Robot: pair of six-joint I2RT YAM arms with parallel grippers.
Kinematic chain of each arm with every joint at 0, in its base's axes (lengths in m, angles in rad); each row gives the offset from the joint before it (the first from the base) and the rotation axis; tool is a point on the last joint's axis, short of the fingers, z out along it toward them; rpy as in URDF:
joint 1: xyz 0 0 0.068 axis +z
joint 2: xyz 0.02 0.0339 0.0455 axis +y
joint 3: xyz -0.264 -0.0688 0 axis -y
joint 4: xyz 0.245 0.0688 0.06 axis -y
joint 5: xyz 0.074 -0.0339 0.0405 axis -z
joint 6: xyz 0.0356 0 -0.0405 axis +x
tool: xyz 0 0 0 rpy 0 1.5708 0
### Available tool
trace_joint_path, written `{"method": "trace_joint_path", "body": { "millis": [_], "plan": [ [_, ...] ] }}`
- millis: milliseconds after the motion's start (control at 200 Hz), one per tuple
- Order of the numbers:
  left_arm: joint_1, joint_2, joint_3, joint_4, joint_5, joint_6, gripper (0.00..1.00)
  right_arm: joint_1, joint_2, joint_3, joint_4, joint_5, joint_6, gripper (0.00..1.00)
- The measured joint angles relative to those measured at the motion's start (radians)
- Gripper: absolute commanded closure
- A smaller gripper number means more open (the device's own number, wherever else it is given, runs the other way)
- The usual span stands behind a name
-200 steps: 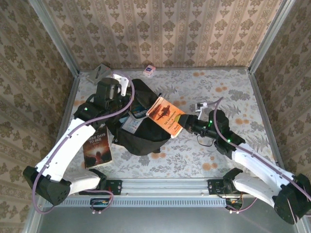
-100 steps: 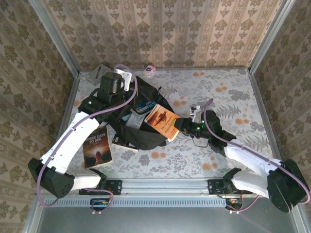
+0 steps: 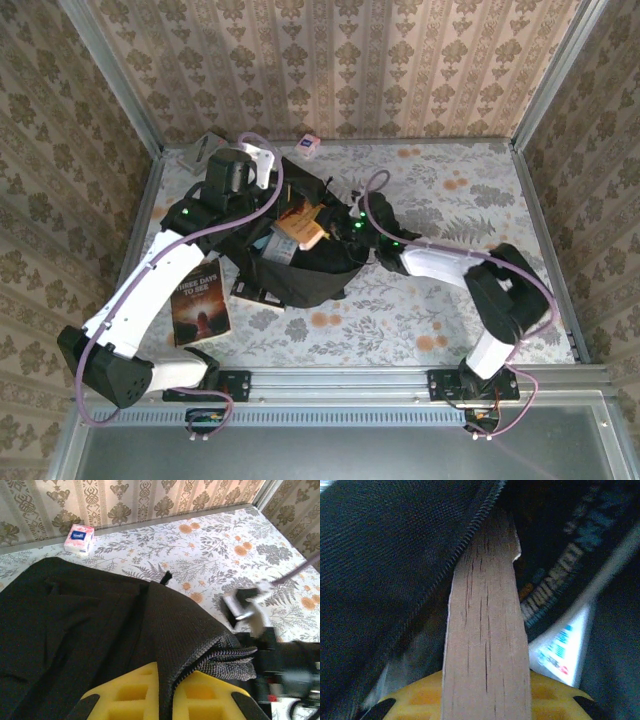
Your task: Pack books, pencil case, and school supplies into a backpack
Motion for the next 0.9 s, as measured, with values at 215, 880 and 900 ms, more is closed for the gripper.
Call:
{"method": "trace_joint_path", "body": {
  "millis": [215,880,900],
  "plan": [
    [-0.006,0.023,0.039,-0.002,0.027,0.013,1.0,0.113,0.266,0.248,0.059,0.154,0.043,0.91],
    [-0.197,0.243,0.364,-0.095,0.04,0.148,1.0,0.0,0.389,0.319,0.432,0.36,0.002,0.8],
    [-0.202,0.248,0.371,-0.09,0.042,0.148,1.0,-0.015,0.367,0.298,0.432,0.361,-0.004,0.8]
  ]
}}
